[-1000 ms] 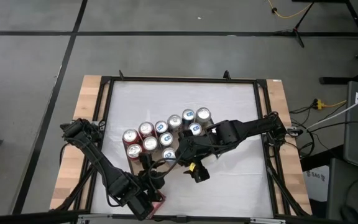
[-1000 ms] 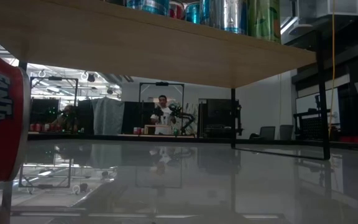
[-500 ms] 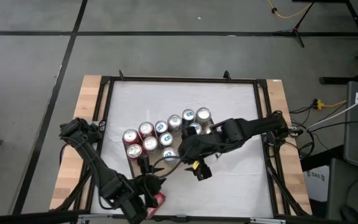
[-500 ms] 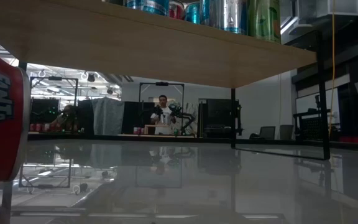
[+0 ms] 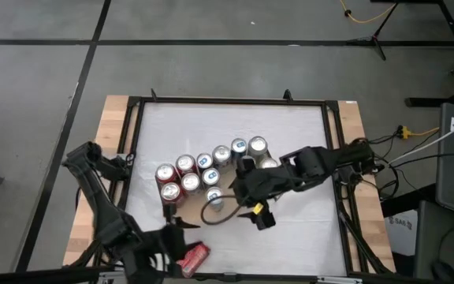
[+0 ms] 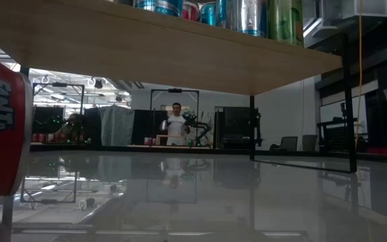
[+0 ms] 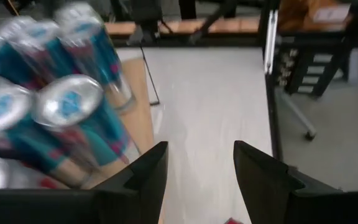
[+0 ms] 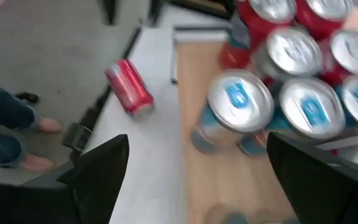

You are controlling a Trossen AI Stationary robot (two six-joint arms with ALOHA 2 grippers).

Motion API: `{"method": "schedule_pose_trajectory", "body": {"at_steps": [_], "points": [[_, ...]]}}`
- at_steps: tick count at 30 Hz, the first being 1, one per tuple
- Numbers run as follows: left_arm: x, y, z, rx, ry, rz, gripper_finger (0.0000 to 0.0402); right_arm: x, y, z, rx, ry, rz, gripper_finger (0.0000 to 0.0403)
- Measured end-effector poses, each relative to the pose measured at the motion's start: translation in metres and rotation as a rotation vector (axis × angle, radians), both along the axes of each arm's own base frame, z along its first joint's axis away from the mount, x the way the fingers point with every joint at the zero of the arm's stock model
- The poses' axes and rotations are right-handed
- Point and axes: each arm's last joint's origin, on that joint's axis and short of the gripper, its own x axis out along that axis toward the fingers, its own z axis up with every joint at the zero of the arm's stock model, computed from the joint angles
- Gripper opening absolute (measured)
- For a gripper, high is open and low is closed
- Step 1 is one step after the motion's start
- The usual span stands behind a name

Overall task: Place canned beverage on shelf
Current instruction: Put the red soda can on the shelf

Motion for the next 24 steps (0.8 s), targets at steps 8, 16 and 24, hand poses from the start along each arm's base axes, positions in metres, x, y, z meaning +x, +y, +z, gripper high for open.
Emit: {"method": "schedule_pose_trajectory", "body": {"at_steps": [8, 16, 24], "points": [[-0.035, 0.025, 0.047, -0.058, -0.089, -0.038, 0.0173, -0.001, 0.025, 0.009, 0.056, -0.123, 0.059, 0.0372], [-0.049, 0.037, 0.065, -0.091, -0.128, -0.056, 0.0173, -0.004, 0.04, 0.014, 0.083, -0.175, 0.098, 0.0372], [-0.044, 0.041, 0.065, -0.109, -0.116, -0.054, 0.0173, -0.005, 0.041, 0.013, 0.092, -0.169, 0.112, 0.0372]]}}
